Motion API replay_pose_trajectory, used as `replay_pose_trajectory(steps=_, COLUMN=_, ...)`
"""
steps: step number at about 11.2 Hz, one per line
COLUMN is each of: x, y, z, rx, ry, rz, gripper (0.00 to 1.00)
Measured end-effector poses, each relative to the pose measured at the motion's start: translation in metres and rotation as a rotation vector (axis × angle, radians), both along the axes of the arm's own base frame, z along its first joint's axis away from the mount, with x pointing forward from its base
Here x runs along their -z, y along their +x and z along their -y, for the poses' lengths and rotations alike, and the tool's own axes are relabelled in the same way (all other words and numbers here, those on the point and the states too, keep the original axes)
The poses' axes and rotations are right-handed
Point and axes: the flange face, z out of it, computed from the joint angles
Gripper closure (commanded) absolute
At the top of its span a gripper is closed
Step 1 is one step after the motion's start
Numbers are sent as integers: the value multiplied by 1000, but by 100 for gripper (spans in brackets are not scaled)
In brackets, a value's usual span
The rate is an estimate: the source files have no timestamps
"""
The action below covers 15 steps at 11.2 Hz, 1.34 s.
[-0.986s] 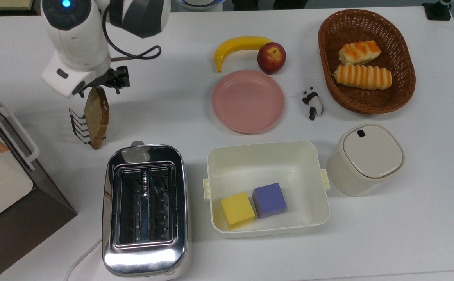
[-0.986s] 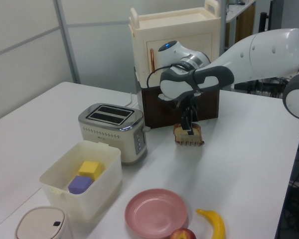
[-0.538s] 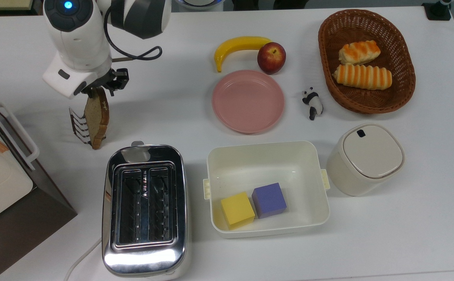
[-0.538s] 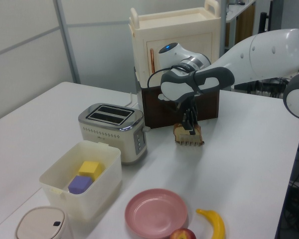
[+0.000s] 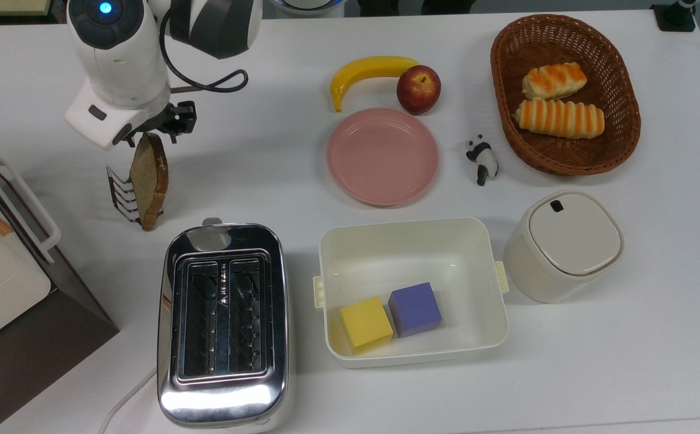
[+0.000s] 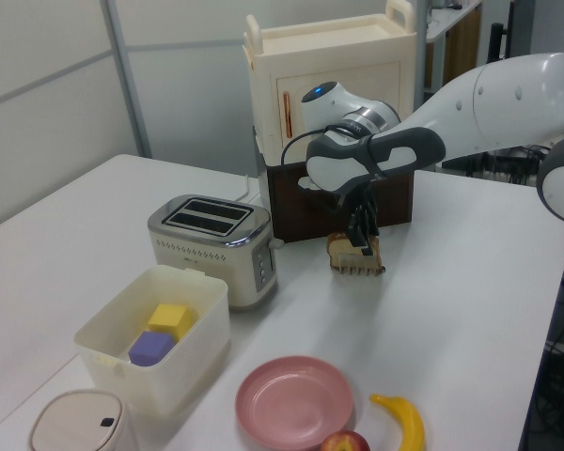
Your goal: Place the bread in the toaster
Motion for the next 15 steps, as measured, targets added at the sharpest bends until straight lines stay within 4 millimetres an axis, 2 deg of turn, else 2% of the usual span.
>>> replay_pose_trajectory(steps=4, x=10, y=-8, z=2, rx=7, ry=10, rz=-23, gripper=60)
replay_pose_trajectory(steps=6, x=7, y=-10, z=2, rx=8, ry=12, rz=-17, gripper=64)
replay_pose_trajectory(steps=7, x=4, y=-10, z=2, rx=8, ry=12, rz=-12, gripper=62)
replay_pose_trajectory(steps=8, x=0, y=-11, z=2, rx=8, ry=13, rz=-7, gripper=44)
replay_pose_trajectory(steps=9, x=0, y=-11, z=2, rx=7, ry=12, rz=-4, gripper=0)
replay_pose_trajectory(steps=11, x=-1, y=-10, z=4, rx=8, ry=11, rz=3, gripper=2)
replay_pose_trajectory(steps=12, x=-1, y=-10, z=4, rx=7, ry=10, rz=7, gripper=12)
replay_pose_trajectory(steps=13, x=-2, y=-8, z=4, rx=4, ry=8, rz=17, gripper=17)
replay_pose_trajectory(steps=14, x=-3, y=-7, z=4, rx=0, ry=5, rz=31, gripper=18)
replay_pose_trajectory(steps=15, x=-3, y=-5, z=4, rx=-4, ry=1, rz=45, gripper=27)
